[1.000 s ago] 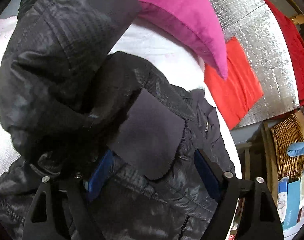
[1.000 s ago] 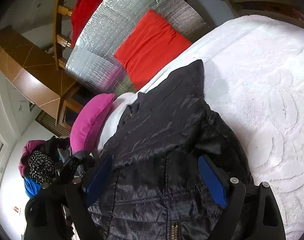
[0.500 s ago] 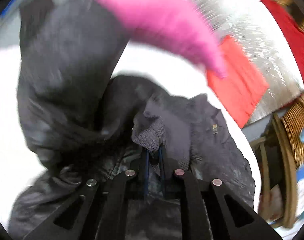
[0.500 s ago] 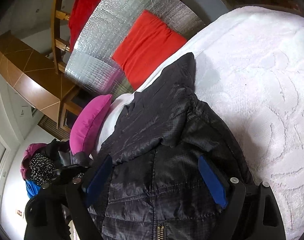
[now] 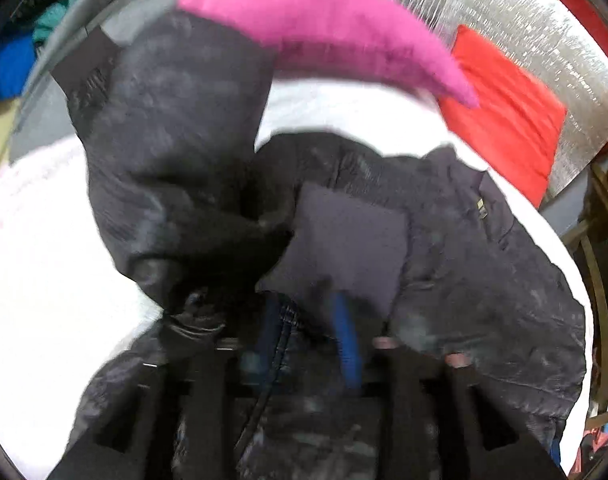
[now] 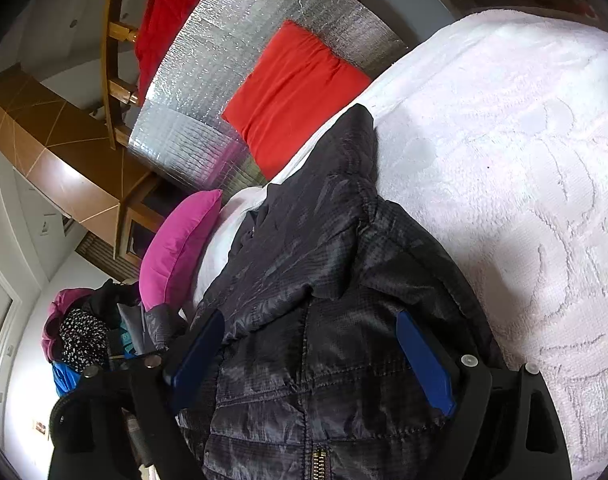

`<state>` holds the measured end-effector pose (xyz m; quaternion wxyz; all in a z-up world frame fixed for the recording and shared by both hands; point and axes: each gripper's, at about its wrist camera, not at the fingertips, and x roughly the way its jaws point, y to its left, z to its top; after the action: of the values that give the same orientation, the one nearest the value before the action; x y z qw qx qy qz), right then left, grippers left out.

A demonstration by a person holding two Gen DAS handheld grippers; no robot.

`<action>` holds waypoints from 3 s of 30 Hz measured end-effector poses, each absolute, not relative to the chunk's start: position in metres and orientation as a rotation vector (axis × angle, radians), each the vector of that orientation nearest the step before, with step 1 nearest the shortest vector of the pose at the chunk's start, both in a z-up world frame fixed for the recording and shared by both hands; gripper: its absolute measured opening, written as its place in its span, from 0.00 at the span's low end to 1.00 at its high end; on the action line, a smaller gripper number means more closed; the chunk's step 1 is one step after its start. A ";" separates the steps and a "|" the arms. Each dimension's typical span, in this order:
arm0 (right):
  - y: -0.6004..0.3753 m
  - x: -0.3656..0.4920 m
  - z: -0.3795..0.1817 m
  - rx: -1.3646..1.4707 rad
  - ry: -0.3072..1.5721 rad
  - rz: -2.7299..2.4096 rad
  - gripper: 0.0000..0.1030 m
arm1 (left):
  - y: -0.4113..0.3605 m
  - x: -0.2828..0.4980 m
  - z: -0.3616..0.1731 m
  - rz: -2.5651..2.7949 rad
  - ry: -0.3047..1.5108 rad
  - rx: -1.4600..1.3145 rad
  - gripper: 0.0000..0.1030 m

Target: Fold large clothes

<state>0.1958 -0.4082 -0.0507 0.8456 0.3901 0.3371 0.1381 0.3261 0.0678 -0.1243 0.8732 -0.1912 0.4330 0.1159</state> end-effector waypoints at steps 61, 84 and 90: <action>-0.293 0.294 0.014 0.329 0.892 0.178 0.78 | -0.036 0.339 -0.124 -0.042 0.782 0.089 0.71; -0.185 0.210 -0.066 -0.014 0.924 0.290 0.98 | 0.443 0.352 -0.110 0.354 0.580 -0.925 0.82; -0.186 0.210 -0.069 0.006 0.919 0.300 1.00 | 0.462 0.393 -0.113 0.388 0.592 -0.878 0.82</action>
<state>0.2100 -0.1856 -0.0691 0.8855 0.0028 0.4417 0.1441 0.3932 0.4618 -0.1134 0.8453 -0.4159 0.2806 0.1837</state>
